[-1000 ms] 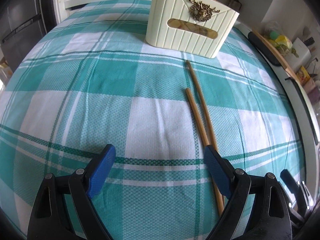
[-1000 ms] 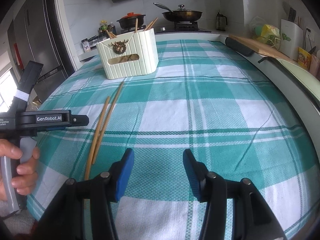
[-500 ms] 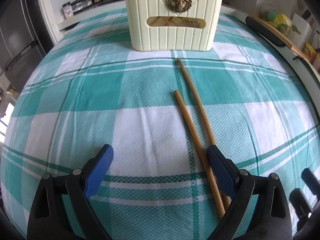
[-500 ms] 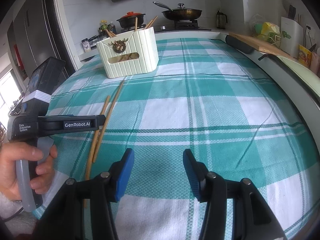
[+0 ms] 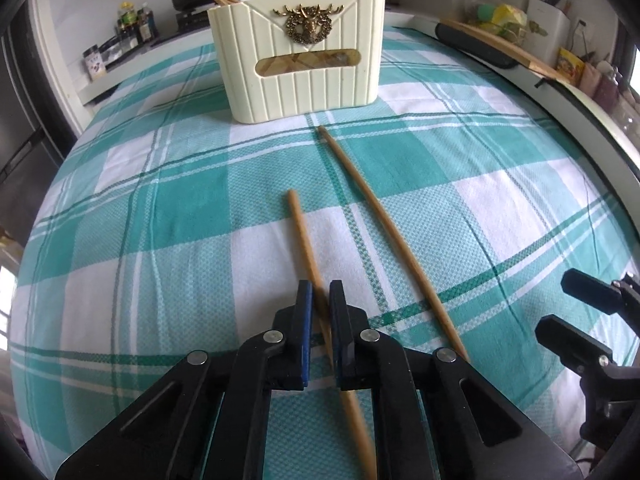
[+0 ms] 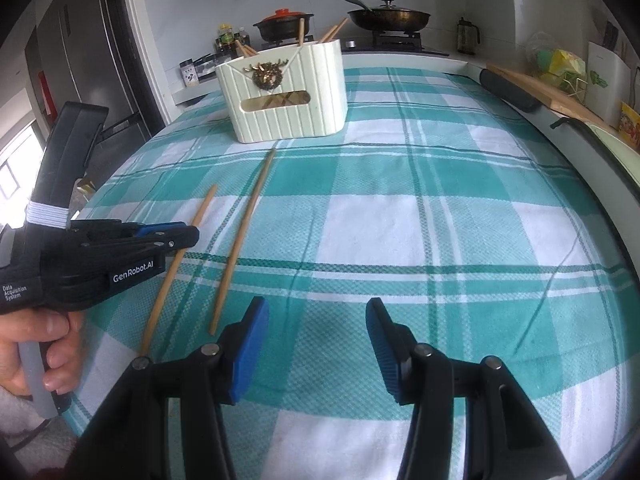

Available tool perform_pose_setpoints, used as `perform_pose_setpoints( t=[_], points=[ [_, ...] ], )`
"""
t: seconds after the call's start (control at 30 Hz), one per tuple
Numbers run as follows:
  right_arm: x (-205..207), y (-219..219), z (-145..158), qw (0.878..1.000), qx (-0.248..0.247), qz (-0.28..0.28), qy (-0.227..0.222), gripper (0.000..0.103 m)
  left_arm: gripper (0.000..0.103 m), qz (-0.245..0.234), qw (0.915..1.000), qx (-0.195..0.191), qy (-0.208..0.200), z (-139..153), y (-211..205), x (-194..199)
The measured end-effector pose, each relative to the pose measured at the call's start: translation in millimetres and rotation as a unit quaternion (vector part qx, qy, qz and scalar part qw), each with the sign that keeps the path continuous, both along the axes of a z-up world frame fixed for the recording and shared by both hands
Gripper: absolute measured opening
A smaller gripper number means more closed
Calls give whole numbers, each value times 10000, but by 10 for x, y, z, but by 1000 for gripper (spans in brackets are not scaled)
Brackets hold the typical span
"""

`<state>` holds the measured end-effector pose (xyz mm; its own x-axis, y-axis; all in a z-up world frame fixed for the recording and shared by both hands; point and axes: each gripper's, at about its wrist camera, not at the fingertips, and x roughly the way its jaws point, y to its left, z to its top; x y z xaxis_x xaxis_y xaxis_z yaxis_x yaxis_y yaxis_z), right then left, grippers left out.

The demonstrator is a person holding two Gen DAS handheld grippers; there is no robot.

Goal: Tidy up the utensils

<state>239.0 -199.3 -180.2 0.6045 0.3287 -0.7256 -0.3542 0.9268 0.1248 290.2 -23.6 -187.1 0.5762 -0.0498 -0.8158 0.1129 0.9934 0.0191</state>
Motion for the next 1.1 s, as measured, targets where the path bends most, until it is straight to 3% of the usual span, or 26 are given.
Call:
perform_pose_setpoints(
  t=[0.07,0.13,0.2,0.33,0.4,0.47,0.63,0.93,1.0,1.1],
  points=[
    [122,176,0,9997,-9,251,50,52,4,-288,9996,7,-35,3,85,49],
    [267,350,-38,9992,-71,366,120,52,4,-368,9990,246,-83,-15,182,117],
    [391,520,-90,9986,-115,464,229,52,5,-237,9991,347,-59,-32,313,184],
    [447,820,-135,9967,-420,687,131,51,5,226,9996,164,38,-39,535,201],
    [428,904,-136,9950,-726,689,11,41,5,574,9983,41,74,-54,625,201],
    [414,907,-130,9937,-975,552,-47,7,5,888,9960,-52,120,-53,689,209],
    [293,628,-121,9931,-1164,140,-62,6,6,1343,9905,-235,157,-52,786,188],
    [-96,33,-120,9897,-1345,-484,23,6,6,1585,9860,-508,112,-60,895,134],
    [-152,-5,-111,9906,-1262,-537,16,7,12,1535,9864,-572,92,-55,888,118],
    [-185,-23,-101,9917,-1163,-555,-53,19,44,1497,9869,-595,53,-24,875,79]
  ],
)
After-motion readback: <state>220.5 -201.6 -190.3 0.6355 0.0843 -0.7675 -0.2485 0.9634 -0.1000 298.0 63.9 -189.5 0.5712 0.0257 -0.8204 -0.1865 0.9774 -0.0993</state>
